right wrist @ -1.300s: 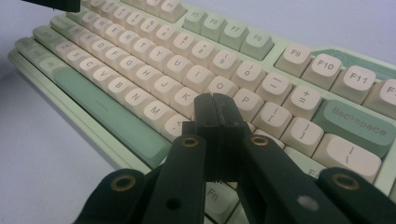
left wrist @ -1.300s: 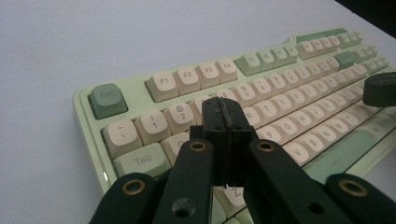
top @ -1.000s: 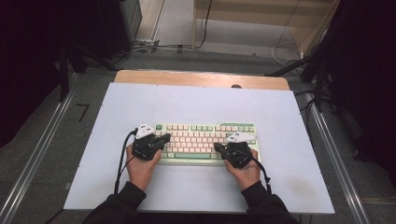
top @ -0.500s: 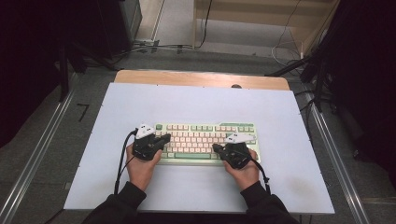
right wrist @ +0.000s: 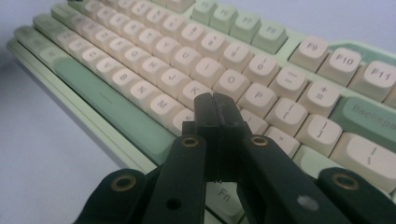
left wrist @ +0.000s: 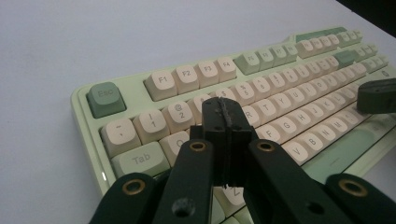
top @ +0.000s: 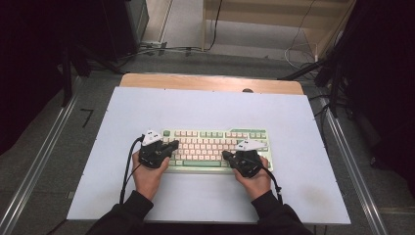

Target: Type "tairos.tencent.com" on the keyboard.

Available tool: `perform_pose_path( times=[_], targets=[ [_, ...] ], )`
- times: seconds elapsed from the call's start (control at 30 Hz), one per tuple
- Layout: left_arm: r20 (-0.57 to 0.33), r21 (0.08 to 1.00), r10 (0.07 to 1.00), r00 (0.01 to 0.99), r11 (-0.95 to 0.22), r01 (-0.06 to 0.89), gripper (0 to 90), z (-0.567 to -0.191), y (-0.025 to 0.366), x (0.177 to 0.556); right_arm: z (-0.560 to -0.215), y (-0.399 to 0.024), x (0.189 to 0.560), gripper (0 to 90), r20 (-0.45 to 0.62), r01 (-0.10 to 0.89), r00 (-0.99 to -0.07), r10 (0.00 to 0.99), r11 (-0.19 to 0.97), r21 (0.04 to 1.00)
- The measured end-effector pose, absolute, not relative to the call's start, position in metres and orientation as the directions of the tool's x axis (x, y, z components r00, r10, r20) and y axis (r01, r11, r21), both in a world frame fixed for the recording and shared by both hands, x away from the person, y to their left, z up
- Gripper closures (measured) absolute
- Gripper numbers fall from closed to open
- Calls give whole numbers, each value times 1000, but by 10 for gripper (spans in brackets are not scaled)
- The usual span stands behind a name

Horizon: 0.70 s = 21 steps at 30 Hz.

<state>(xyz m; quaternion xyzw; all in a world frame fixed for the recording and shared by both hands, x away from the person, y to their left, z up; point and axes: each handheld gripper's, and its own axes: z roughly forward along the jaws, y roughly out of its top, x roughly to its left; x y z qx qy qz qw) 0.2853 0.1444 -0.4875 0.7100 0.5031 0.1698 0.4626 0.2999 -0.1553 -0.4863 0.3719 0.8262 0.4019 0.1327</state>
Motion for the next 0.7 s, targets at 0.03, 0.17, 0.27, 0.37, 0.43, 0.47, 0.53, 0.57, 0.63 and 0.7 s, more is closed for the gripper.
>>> perform_pose_path(
  times=[0.03, 0.17, 0.27, 0.37, 0.43, 0.47, 0.53, 0.57, 0.63, 0.7],
  targets=[
    [-225, 828, 871, 436, -65, 557, 900, -487, 144, 285, -484, -156, 300, 876, 80, 504, -688, 721, 396, 767],
    [-227, 827, 870, 438, -65, 558, 900, -488, 144, 285, -480, -158, 300, 876, 86, 501, -684, 724, 381, 777],
    [-228, 826, 869, 440, -66, 560, 900, -488, 143, 285, -479, -160, 301, 876, 88, 502, -679, 729, 374, 780],
    [-227, 826, 869, 440, -68, 560, 900, -488, 143, 285, -478, -160, 302, 876, 89, 502, -677, 731, 370, 781],
    [-229, 826, 869, 439, -65, 560, 900, -488, 143, 285, -478, -161, 303, 876, 89, 503, -675, 732, 369, 781],
    [-230, 826, 868, 439, -65, 560, 900, -488, 143, 285, -478, -161, 303, 876, 90, 505, -674, 733, 368, 781],
    [-230, 826, 868, 440, -65, 560, 900, -488, 143, 285, -478, -162, 304, 876, 92, 505, -674, 733, 367, 781],
    [-230, 826, 868, 440, -65, 561, 900, -488, 143, 285, -478, -162, 304, 876, 91, 504, -674, 733, 367, 782],
    [-232, 826, 867, 440, -63, 560, 900, -488, 143, 286, -478, -162, 304, 876, 92, 504, -674, 733, 365, 783],
    [-234, 826, 867, 440, -62, 560, 900, -488, 143, 286, -477, -162, 304, 876, 92, 504, -674, 733, 365, 783]
  ],
)
